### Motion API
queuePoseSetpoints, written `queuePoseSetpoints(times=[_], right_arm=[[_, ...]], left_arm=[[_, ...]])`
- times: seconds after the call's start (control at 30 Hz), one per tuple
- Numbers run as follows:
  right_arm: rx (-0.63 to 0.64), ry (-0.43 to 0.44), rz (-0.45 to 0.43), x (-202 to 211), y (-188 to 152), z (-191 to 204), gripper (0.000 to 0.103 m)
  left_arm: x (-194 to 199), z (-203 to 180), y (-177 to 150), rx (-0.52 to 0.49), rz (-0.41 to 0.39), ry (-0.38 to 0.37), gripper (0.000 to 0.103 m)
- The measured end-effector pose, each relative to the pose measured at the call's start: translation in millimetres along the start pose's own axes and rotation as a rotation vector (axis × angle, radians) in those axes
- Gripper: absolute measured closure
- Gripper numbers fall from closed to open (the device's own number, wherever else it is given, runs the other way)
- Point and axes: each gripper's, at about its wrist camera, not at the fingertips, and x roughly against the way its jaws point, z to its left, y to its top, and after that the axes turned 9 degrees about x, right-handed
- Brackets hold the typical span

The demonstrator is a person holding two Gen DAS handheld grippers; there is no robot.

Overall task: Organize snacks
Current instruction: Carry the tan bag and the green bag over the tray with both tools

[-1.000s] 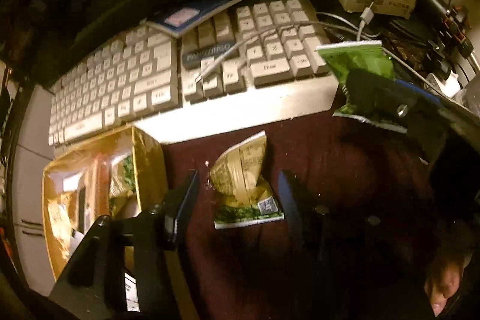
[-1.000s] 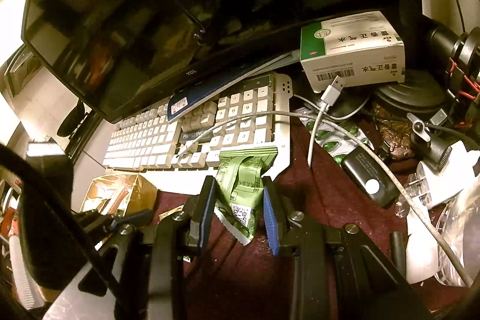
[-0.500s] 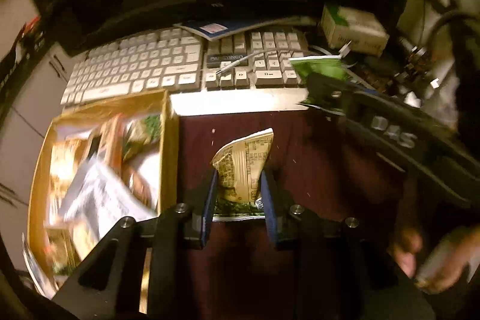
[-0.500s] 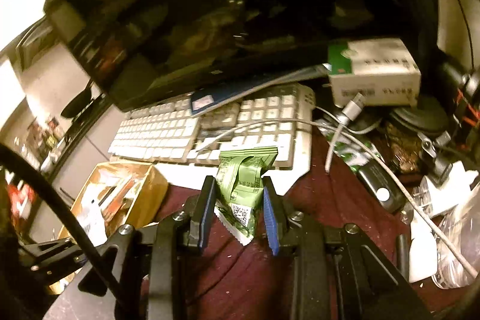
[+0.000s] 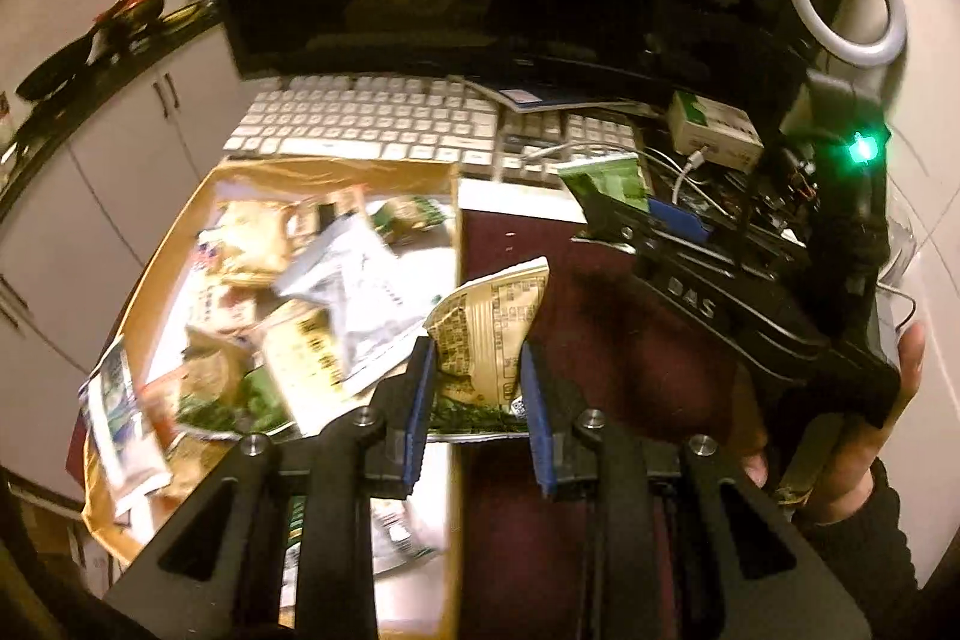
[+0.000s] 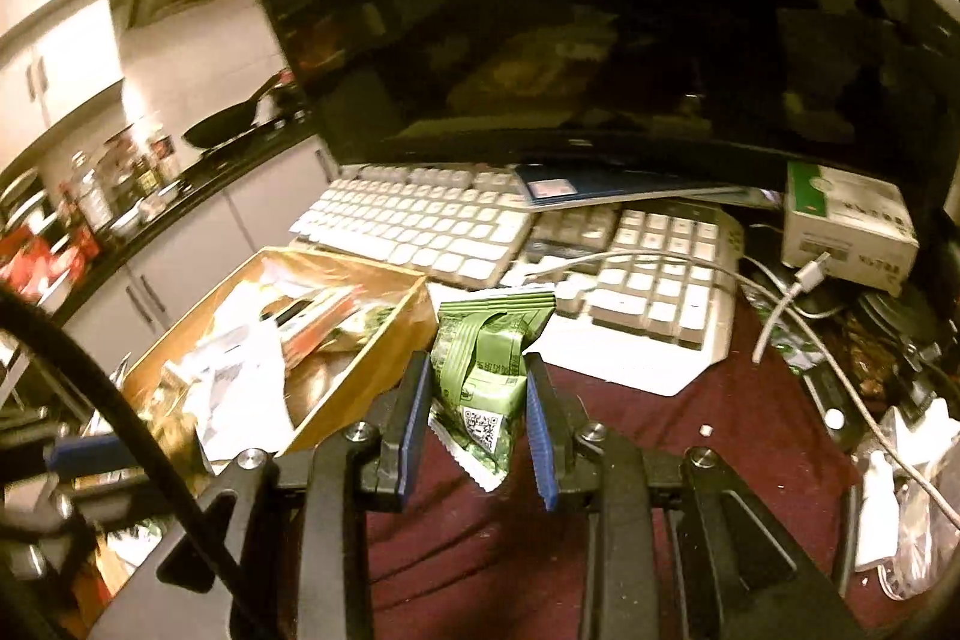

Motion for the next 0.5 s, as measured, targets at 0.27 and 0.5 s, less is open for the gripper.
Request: queuePoseSetpoints(times=[0.27, 0.5], right_arm=[[0.011, 0.191, 0.016, 9, 3, 20, 0.074], [0.096, 0.300, 0.076, 8, 4, 102, 0.074]], left_arm=[[26, 62, 1, 0.104, -0.032, 0.073, 0.073], [26, 111, -11, 0.192, -0.007, 0.137, 0.073]])
